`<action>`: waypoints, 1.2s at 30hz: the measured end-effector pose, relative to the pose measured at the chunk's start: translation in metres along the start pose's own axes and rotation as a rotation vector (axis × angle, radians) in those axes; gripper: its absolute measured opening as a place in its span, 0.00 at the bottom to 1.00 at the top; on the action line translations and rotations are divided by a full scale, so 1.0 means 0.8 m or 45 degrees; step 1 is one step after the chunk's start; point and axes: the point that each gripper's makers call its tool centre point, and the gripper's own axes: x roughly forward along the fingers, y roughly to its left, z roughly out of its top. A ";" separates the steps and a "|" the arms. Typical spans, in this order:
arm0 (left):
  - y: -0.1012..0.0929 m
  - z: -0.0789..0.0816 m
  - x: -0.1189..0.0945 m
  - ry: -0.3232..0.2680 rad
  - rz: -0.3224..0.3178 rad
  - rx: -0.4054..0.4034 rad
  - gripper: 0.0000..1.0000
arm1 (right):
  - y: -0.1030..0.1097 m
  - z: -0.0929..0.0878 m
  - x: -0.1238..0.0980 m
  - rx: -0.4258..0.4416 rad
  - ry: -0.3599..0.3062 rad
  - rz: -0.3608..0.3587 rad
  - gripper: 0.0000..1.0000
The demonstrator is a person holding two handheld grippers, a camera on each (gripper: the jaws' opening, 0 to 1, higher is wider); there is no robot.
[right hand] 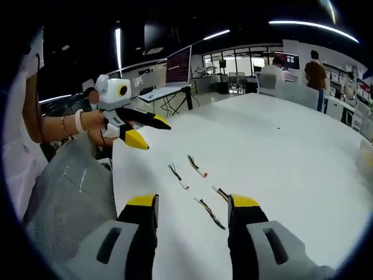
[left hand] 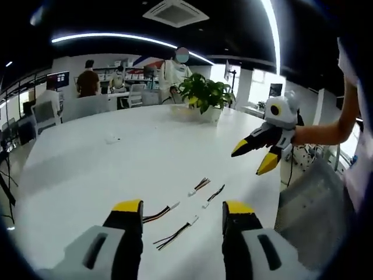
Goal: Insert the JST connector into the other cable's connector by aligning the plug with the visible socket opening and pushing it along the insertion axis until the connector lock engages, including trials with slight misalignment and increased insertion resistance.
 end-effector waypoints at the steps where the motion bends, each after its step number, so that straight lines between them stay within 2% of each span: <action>1: 0.001 0.002 0.001 -0.009 -0.003 -0.009 0.51 | 0.000 0.002 0.001 0.004 -0.010 0.014 0.44; 7: 0.006 0.009 0.011 -0.020 -0.024 -0.029 0.52 | -0.010 0.007 0.010 -0.018 -0.015 0.036 0.41; 11: 0.014 0.001 0.021 0.020 -0.038 0.001 0.52 | -0.015 0.008 0.016 -0.031 -0.009 0.053 0.40; 14: 0.011 -0.010 0.029 0.064 -0.076 0.021 0.50 | -0.018 0.006 0.020 -0.048 0.003 0.061 0.39; 16: 0.001 0.004 0.033 -0.004 -0.134 -0.059 0.49 | -0.023 0.003 0.025 -0.067 0.024 0.062 0.39; 17: 0.000 0.012 0.035 -0.029 -0.147 -0.058 0.48 | -0.024 0.002 0.027 -0.073 0.028 0.066 0.39; 19: 0.004 0.015 0.040 -0.027 -0.139 -0.024 0.46 | -0.027 0.002 0.031 -0.072 0.028 0.079 0.39; 21: 0.010 0.017 0.044 -0.034 -0.146 -0.039 0.46 | -0.028 0.005 0.034 -0.069 0.011 0.096 0.38; 23: 0.020 0.013 0.050 -0.031 -0.153 -0.029 0.46 | -0.031 0.007 0.038 -0.083 0.005 0.099 0.38; 28: 0.029 -0.007 0.066 0.038 -0.199 0.008 0.46 | -0.040 0.005 0.048 -0.098 0.020 0.122 0.37; 30: 0.027 -0.009 0.066 0.052 -0.206 0.013 0.46 | -0.040 0.006 0.051 -0.094 0.015 0.138 0.36; 36: 0.044 -0.027 0.075 0.099 -0.226 0.038 0.44 | -0.046 -0.002 0.064 -0.113 0.046 0.160 0.35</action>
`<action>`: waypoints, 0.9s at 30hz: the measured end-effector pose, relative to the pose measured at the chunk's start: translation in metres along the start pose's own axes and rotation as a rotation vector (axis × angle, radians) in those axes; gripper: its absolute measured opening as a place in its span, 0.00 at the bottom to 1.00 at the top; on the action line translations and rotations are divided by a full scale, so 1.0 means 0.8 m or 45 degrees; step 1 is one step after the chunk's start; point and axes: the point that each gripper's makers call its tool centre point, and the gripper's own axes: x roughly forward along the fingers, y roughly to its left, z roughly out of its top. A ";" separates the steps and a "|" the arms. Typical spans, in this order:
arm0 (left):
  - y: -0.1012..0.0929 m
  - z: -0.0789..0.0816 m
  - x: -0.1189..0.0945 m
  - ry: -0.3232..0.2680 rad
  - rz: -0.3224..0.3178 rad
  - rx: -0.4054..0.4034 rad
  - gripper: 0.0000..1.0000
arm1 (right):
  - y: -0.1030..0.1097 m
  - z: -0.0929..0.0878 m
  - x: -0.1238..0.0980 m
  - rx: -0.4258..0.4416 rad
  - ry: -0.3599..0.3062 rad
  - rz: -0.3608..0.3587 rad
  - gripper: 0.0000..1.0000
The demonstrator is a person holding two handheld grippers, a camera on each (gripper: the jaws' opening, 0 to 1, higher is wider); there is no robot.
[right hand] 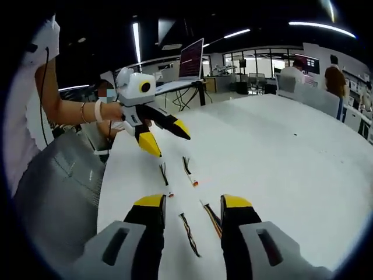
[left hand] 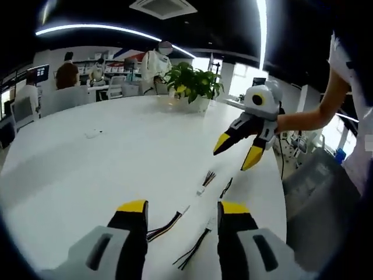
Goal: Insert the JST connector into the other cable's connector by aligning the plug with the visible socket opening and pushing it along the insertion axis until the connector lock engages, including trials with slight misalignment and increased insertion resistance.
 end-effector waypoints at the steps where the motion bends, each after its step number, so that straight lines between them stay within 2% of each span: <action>1: 0.001 0.000 0.000 -0.009 -0.012 -0.016 0.44 | -0.001 -0.002 0.002 -0.006 0.006 0.004 0.36; 3: 0.001 -0.002 0.002 -0.023 -0.040 -0.046 0.44 | -0.006 -0.013 0.009 -0.052 0.036 0.006 0.35; 12: 0.005 -0.019 0.016 0.012 -0.095 0.018 0.38 | -0.018 -0.024 0.029 -0.105 0.056 0.036 0.26; 16: 0.007 -0.024 0.025 0.023 -0.110 0.034 0.32 | -0.022 -0.029 0.036 -0.114 0.066 0.046 0.24; 27: 0.008 -0.040 0.039 0.051 -0.146 0.020 0.33 | -0.024 -0.045 0.054 -0.184 0.121 0.081 0.22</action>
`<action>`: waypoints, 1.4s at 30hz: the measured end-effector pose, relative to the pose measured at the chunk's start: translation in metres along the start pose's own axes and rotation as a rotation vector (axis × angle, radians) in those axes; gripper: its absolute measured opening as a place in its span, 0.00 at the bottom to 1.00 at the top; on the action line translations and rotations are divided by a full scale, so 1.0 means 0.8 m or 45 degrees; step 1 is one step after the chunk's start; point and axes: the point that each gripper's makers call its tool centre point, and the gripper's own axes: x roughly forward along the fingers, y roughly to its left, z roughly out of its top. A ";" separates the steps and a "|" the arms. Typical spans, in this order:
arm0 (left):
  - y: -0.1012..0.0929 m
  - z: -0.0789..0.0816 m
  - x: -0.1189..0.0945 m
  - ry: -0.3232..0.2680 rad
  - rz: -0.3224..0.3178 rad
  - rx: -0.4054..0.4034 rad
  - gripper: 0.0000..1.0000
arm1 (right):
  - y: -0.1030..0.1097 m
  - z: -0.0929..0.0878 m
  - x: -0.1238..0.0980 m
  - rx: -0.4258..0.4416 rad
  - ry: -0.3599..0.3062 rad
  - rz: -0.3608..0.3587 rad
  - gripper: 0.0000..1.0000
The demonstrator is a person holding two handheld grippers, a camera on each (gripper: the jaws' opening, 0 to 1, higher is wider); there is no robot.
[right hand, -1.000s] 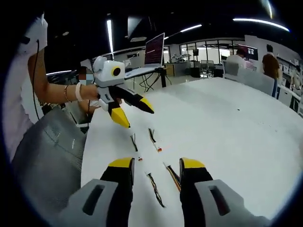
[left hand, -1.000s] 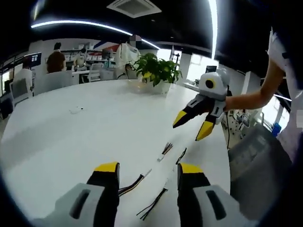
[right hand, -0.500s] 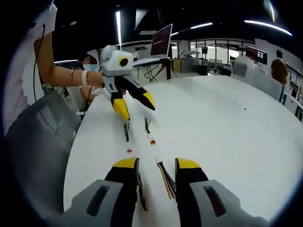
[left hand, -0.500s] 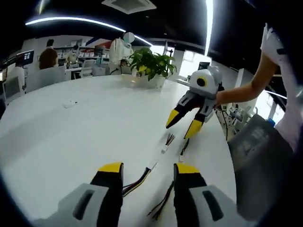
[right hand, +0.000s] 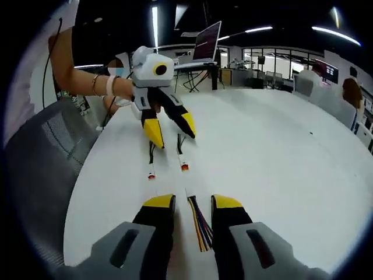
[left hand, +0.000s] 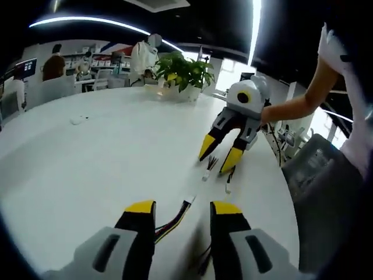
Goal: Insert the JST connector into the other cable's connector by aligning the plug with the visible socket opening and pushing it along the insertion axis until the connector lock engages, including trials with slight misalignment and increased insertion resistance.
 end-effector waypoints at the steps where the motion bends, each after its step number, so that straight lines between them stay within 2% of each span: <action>1: 0.000 0.000 0.000 -0.002 -0.002 0.001 0.32 | 0.000 0.000 0.000 -0.003 -0.002 -0.001 0.22; 4: 0.001 0.000 0.003 -0.013 -0.009 -0.021 0.32 | 0.001 0.002 0.002 -0.023 -0.020 0.008 0.21; 7: 0.002 -0.002 0.007 -0.008 -0.003 0.010 0.32 | -0.001 0.001 0.004 -0.078 -0.033 -0.001 0.19; 12: -0.005 -0.004 0.014 -0.013 -0.033 0.068 0.26 | -0.002 -0.002 0.006 -0.080 -0.031 0.008 0.18; 15: -0.007 -0.005 0.018 -0.016 -0.034 0.083 0.27 | -0.001 -0.003 0.008 -0.078 -0.034 0.014 0.18; 18: -0.009 -0.002 0.019 -0.024 -0.048 0.056 0.27 | 0.000 -0.004 0.009 -0.078 -0.035 0.025 0.17; 22: -0.012 -0.004 0.023 -0.016 -0.065 0.119 0.21 | 0.001 -0.004 0.012 -0.102 -0.038 0.034 0.14; 23: -0.010 -0.003 0.024 -0.033 -0.059 0.124 0.20 | 0.001 -0.003 0.013 -0.107 -0.042 0.036 0.13; 28: -0.012 -0.001 0.027 -0.043 -0.069 0.176 0.17 | 0.000 -0.004 0.016 -0.134 -0.029 0.025 0.10; 35: -0.017 -0.001 0.031 -0.043 -0.093 0.210 0.14 | 0.001 -0.005 0.018 -0.136 -0.022 0.029 0.11; 36: -0.018 -0.002 0.031 -0.044 -0.105 0.240 0.14 | 0.001 -0.005 0.018 -0.140 -0.021 0.031 0.10; 42: -0.018 -0.003 0.030 -0.053 -0.122 0.273 0.06 | 0.003 -0.005 0.019 -0.149 -0.026 0.039 0.05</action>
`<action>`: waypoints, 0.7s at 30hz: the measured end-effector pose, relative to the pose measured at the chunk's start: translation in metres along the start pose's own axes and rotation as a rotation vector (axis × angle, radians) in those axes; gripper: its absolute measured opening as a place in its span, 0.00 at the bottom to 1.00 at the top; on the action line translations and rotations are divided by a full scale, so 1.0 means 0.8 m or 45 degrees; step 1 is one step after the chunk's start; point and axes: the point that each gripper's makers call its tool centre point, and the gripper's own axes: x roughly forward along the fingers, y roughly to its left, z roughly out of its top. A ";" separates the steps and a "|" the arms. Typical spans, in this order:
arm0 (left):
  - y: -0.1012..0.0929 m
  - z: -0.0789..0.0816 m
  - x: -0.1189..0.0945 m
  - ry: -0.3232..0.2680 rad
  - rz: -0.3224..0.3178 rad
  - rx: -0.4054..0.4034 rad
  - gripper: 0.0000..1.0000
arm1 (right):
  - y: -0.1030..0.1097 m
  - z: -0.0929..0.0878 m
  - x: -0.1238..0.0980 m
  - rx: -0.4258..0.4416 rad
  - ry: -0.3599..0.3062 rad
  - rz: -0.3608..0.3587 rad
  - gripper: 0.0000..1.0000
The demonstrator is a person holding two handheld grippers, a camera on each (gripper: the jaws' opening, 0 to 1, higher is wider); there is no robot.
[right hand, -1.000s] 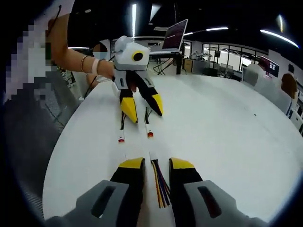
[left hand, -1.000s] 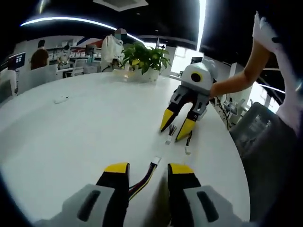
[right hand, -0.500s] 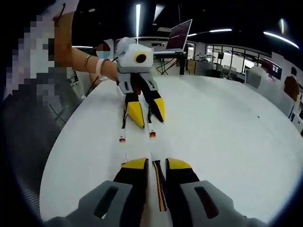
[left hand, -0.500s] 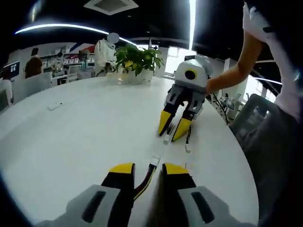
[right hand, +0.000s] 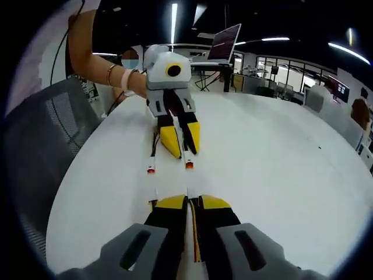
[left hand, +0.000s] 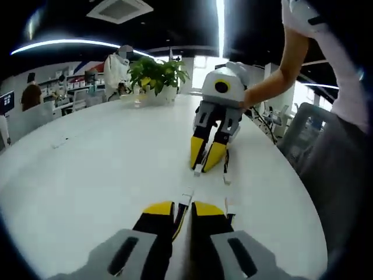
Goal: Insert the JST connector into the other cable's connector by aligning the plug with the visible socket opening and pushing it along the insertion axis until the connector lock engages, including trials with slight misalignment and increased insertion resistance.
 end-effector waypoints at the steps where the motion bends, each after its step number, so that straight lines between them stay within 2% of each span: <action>1: -0.001 -0.001 0.000 0.001 -0.003 0.007 0.06 | 0.000 0.000 0.000 -0.002 -0.001 -0.001 0.05; 5: -0.002 0.000 0.001 -0.015 -0.019 0.006 0.02 | -0.001 0.001 0.000 0.008 -0.003 0.001 0.05; 21: -0.014 0.004 0.001 -0.004 -0.031 0.038 0.02 | -0.007 -0.003 0.000 0.005 0.010 0.011 0.04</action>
